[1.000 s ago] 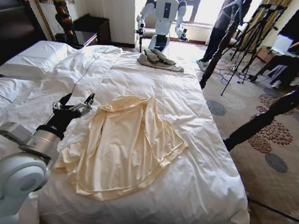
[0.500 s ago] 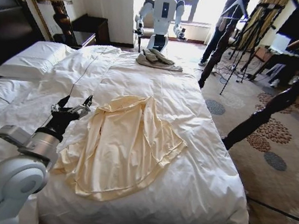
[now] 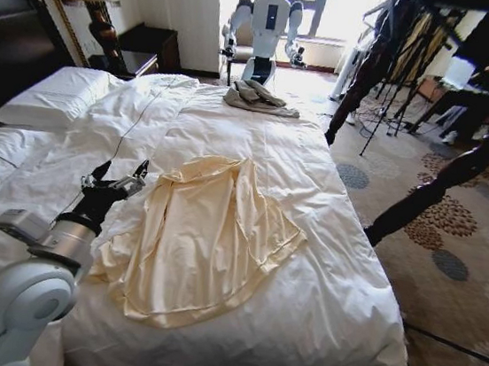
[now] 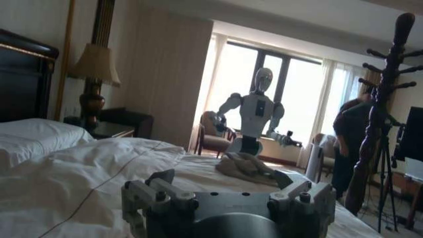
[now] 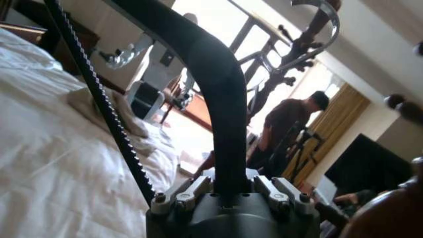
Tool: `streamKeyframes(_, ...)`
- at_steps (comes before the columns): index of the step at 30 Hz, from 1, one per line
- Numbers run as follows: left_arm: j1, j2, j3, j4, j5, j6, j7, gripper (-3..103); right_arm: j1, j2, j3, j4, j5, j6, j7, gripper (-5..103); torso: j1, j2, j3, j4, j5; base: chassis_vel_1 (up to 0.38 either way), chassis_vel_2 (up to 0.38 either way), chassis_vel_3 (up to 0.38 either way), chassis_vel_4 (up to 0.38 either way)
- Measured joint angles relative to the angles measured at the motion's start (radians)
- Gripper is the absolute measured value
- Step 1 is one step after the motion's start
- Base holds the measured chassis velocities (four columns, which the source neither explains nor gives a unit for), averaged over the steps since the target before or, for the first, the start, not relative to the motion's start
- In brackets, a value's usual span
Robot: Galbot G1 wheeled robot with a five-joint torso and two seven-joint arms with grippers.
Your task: Pick up the clothes from the bed and hang them on the clothes hanger.
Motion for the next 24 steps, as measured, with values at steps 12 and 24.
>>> streamKeyframes(12, 0.026, -0.041, 0.006, 0.032, 0.083, -0.002, 0.017, 100, 0.078, 0.322, -0.342, -0.059, -0.107, -0.027, 0.078, 18, 0.0, 0.0, 0.0, -0.0008, 0.0001, 0.0, 0.0, 0.0, 0.0)
streamKeyframes(24, -0.013, -0.077, 0.007, 0.157, 0.133, -0.005, 0.03, 100, 0.235, 0.774, -0.656, -0.373, -0.194, -0.029, 0.09, 18, 0.0, 0.0, 0.0, -0.0009, 0.0001, 0.0, 0.0, 0.0, 0.0)
